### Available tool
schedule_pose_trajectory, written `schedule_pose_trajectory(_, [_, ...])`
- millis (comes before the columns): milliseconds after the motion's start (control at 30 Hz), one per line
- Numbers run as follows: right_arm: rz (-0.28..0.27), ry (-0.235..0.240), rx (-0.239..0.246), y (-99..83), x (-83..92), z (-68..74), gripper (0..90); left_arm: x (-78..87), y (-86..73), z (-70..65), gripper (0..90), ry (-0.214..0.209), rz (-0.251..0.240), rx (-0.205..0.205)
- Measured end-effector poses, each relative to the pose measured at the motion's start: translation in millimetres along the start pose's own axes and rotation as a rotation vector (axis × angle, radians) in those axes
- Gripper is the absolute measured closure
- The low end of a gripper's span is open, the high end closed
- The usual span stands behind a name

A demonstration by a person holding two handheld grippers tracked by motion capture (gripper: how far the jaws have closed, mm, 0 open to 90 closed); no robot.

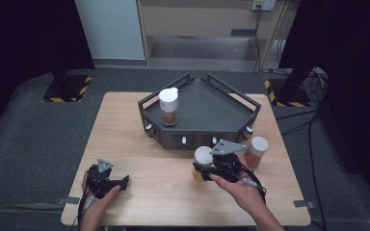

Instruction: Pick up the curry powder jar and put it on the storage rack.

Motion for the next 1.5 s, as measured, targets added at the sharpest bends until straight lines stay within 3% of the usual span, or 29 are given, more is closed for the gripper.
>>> schedule_pose_trajectory(1500, [-0.022, -0.025, 0.007, 51.3, 31.3, -17.2, 33.7, -1.0, 0.7, -1.3, 0.0, 0.005, -0.001, 0.005])
Point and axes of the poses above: each handheld gripper's, and its own axes: x roughly backward along the jaws, y roughly out of its top, z roughly to its left, the point moved 2 cm from there along -x, roughly forward along the jaws, and after that the axes turned 4 degrees about -y, right-handed, at the moved point
